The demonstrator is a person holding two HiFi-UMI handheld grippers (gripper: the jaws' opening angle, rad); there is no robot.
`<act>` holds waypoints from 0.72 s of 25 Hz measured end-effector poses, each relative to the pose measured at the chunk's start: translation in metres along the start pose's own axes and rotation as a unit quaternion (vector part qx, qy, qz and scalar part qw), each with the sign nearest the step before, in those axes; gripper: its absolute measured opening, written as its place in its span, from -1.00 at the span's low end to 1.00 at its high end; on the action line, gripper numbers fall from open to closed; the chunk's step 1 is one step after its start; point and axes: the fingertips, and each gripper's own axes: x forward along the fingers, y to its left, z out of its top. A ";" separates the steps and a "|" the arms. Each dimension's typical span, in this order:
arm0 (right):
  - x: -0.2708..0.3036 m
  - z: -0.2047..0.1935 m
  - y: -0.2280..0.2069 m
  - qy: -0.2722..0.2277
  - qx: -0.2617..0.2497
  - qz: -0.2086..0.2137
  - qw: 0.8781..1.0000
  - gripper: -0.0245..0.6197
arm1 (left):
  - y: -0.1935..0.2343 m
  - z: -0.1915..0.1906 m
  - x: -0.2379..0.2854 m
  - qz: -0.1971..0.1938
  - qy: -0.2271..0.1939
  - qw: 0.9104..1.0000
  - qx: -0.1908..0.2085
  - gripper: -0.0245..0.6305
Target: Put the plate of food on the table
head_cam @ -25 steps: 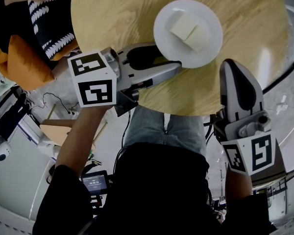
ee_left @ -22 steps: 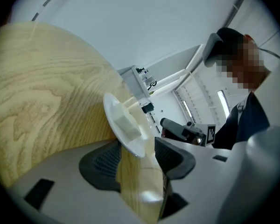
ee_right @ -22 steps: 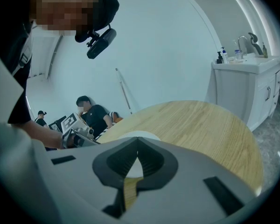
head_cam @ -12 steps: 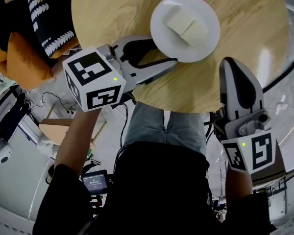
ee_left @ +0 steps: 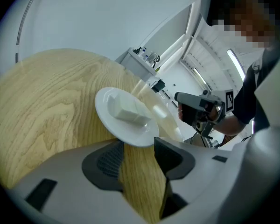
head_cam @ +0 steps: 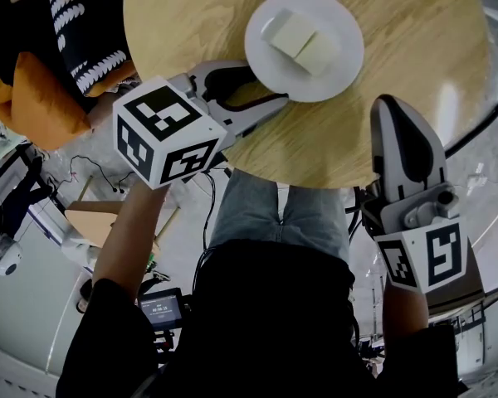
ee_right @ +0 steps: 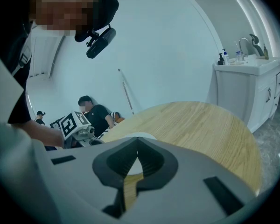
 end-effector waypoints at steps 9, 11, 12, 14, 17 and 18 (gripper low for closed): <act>0.006 -0.004 0.005 -0.001 0.000 0.002 1.000 -0.90 | 0.011 -0.008 0.002 0.027 0.045 0.998 -0.016 -0.29; 0.006 -0.002 0.007 -0.003 -0.001 0.002 1.000 -0.90 | 0.012 -0.010 0.003 0.037 0.059 0.997 -0.022 -0.29; 0.007 -0.002 0.008 -0.004 -0.001 0.002 1.000 -0.90 | 0.014 -0.012 0.002 0.043 0.066 0.997 -0.023 -0.29; 0.010 -0.003 0.011 -0.006 -0.002 0.002 1.000 -0.90 | 0.018 -0.016 0.001 0.055 0.078 0.995 -0.023 -0.29; 0.011 -0.004 0.011 -0.005 -0.001 0.000 1.000 -0.90 | 0.021 -0.017 0.000 0.068 0.089 0.993 -0.025 -0.29; 0.010 -0.004 0.010 -0.004 -0.001 0.000 1.000 -0.90 | 0.021 -0.017 0.000 0.071 0.091 0.993 -0.025 -0.29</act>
